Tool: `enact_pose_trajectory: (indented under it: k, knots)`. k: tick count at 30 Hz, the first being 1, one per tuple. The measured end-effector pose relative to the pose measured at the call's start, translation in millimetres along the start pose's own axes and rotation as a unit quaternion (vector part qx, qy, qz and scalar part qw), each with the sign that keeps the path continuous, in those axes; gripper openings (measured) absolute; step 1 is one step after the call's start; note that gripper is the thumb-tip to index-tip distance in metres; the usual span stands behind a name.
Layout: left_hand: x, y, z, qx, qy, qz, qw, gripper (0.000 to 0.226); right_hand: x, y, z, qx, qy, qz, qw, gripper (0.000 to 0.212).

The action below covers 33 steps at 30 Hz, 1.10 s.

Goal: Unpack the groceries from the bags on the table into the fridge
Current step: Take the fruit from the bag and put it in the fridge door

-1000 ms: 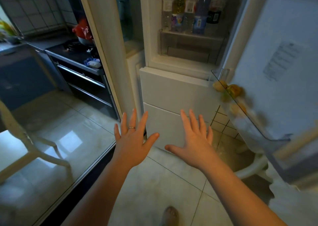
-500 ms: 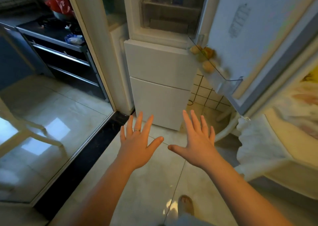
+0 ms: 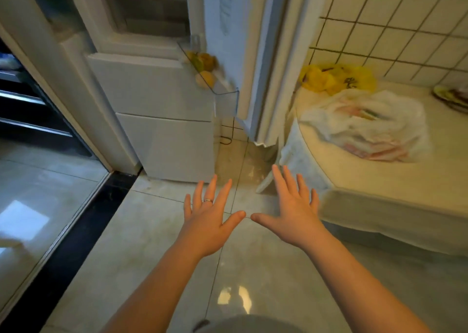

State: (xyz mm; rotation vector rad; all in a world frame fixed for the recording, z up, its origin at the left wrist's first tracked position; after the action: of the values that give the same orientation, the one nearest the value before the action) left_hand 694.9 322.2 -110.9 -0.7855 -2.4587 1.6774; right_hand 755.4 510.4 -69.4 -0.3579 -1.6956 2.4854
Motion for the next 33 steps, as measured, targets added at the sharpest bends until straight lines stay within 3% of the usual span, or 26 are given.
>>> enact_pose_trajectory:
  k: [16,24,33]
  knots:
    - [60.1,130.4,-304.7,-0.023,0.082,0.025,0.996,0.074,-63.9,-97.6,-323.7,0.052,0.115,-0.018,0.992,0.116]
    - [115.4,150.2,-370.3,-0.027,0.101,0.034,0.994,0.075,-44.6,-128.2,-399.0,0.07,0.132,-0.028,0.988,0.11]
    - [243.4,145.9,-420.6,-0.041,0.113,0.026,0.992,0.078,49.5,-173.2,-455.5,0.076,0.135,-0.075,0.985,0.092]
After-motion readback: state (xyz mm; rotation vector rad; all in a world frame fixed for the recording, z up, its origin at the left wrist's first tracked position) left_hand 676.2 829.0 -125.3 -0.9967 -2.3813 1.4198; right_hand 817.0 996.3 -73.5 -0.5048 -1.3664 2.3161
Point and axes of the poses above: each hand's wrist, its own x-axis towards the middle knuckle, its own y-axis out of the palm, z = x × y, the point moved 3 cm from there along x, towards the middle knuckle, and after that the axes turned 3 degrees about -y, right-handed, at the moved point
